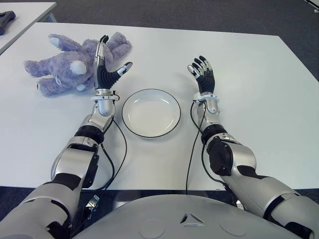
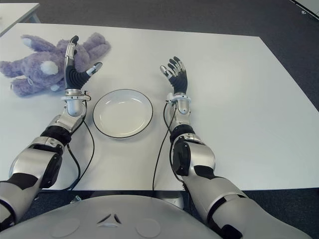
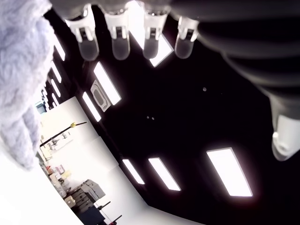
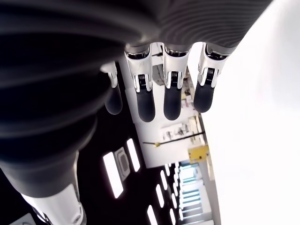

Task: Put the doll into the plate.

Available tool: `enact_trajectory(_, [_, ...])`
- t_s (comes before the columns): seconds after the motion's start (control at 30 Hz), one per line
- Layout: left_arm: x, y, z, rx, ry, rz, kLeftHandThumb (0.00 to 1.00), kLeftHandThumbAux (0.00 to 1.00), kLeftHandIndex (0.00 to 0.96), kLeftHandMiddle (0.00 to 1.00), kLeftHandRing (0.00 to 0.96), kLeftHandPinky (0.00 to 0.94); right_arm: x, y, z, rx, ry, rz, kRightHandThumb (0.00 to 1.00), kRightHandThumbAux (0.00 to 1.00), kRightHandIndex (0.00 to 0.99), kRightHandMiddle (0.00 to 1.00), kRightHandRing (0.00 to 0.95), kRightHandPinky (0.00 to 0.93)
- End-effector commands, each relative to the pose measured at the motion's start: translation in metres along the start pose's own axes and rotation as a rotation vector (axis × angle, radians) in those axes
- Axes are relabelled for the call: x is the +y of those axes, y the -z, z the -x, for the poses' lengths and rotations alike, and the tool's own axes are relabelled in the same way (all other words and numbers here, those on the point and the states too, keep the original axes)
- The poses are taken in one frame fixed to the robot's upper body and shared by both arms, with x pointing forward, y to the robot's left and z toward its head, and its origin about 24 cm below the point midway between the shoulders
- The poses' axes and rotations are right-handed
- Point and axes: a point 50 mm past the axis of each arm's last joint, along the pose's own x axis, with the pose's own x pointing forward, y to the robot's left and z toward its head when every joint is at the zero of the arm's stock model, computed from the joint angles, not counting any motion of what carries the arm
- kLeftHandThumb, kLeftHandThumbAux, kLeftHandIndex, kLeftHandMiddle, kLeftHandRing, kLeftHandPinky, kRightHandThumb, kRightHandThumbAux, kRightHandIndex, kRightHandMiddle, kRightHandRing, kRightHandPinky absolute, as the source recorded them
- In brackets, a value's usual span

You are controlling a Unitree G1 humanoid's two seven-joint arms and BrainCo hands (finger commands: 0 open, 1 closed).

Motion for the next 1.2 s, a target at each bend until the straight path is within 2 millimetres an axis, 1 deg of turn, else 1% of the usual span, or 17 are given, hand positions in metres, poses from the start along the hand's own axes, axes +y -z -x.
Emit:
enact_trajectory(0.03, [0.001,0.029,0.050,0.130,0.073,-0.057,0.029,0.501,0.000,0.035,0.010,0.000,-0.020,0.096,0.089,0.390,0.147,-0.087,0.087,0.791,0.135,0.179,0.149,0.156])
enact_trajectory(0.27, [0.010,0.027,0.041,0.097,0.060,-0.099,0.013,0.517,0.000,0.039,0.014,0.000,-0.020,0.096,0.089,0.396,0.147,-0.089,0.080,0.787,0.131,0.171,0.140,0.146])
enact_trajectory(0.57, [0.022,0.026,0.037,0.084,0.045,-0.172,0.000,0.516,0.000,0.052,0.026,0.000,-0.022,0.096,0.089,0.403,0.153,-0.081,0.081,0.774,0.132,0.171,0.140,0.151])
enact_trajectory(0.87, [0.041,0.025,0.029,0.044,0.019,-0.315,0.013,0.544,0.000,0.068,0.039,0.000,-0.023,0.096,0.088,0.402,0.153,-0.067,0.067,0.757,0.127,0.167,0.139,0.148])
enact_trajectory(1.0, [0.052,0.024,0.023,0.018,0.017,-0.377,0.048,0.546,0.000,0.072,0.044,0.000,-0.024,0.096,0.089,0.406,0.150,-0.063,0.061,0.745,0.126,0.168,0.137,0.137])
enact_trajectory(1.13, [0.057,0.023,0.020,0.012,0.032,-0.435,0.097,0.546,0.000,0.063,0.039,0.000,-0.025,0.096,0.089,0.408,0.147,-0.061,0.058,0.738,0.125,0.167,0.134,0.132])
enact_trajectory(1.17, [0.058,0.023,0.020,0.011,0.035,-0.452,0.115,0.531,0.000,0.053,0.034,0.000,-0.025,0.096,0.089,0.408,0.146,-0.060,0.059,0.733,0.125,0.166,0.133,0.132])
enact_trajectory(1.2, [0.059,0.023,0.018,0.008,0.038,-0.482,0.173,0.506,0.000,0.046,0.028,0.000,-0.025,0.096,0.088,0.410,0.145,-0.061,0.062,0.733,0.126,0.166,0.133,0.136])
